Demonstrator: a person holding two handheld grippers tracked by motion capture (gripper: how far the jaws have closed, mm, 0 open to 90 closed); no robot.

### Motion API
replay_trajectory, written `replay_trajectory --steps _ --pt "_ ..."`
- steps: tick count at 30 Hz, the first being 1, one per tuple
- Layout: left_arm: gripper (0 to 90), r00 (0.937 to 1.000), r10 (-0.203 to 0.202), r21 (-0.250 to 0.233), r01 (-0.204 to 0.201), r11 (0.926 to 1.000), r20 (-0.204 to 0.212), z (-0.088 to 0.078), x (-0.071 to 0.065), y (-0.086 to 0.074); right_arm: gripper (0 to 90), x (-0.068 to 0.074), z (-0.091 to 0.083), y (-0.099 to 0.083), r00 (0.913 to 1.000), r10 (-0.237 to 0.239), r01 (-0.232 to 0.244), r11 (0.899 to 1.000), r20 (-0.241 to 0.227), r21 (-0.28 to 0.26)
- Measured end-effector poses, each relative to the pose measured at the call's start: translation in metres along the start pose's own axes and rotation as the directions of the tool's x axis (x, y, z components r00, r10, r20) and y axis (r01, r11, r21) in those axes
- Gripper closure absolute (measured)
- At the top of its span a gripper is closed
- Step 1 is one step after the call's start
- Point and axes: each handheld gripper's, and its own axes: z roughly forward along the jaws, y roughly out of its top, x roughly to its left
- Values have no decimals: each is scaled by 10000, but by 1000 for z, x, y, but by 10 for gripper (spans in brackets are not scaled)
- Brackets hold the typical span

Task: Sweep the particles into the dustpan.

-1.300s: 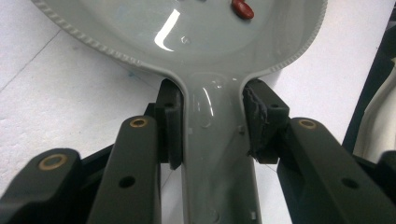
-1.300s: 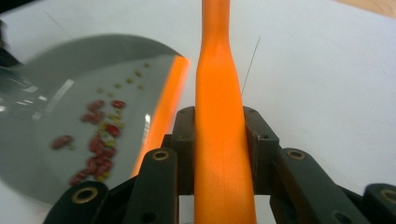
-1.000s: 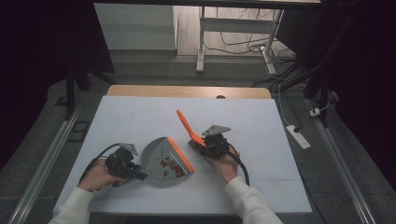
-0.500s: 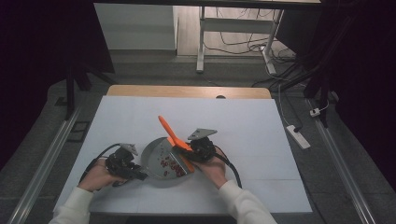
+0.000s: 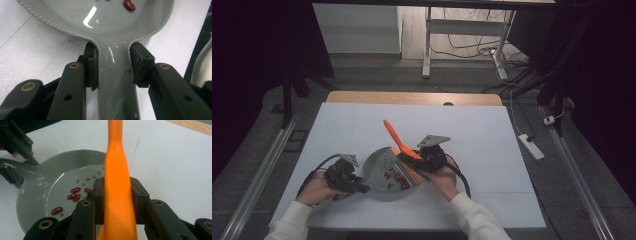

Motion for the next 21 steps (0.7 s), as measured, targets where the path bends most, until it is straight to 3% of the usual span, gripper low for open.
replay_trajectory --steps 15,21 --pt "613 9999 -6 -246 2 9997 -157 -2 -5 -1 700 -11 -19 4 9994 222 -210 9988 266 -441" --pt "613 9998 -159 -352 154 9993 -148 -4 -6 -2 701 -15 -27 6 9988 -73 92 9991 476 -403"
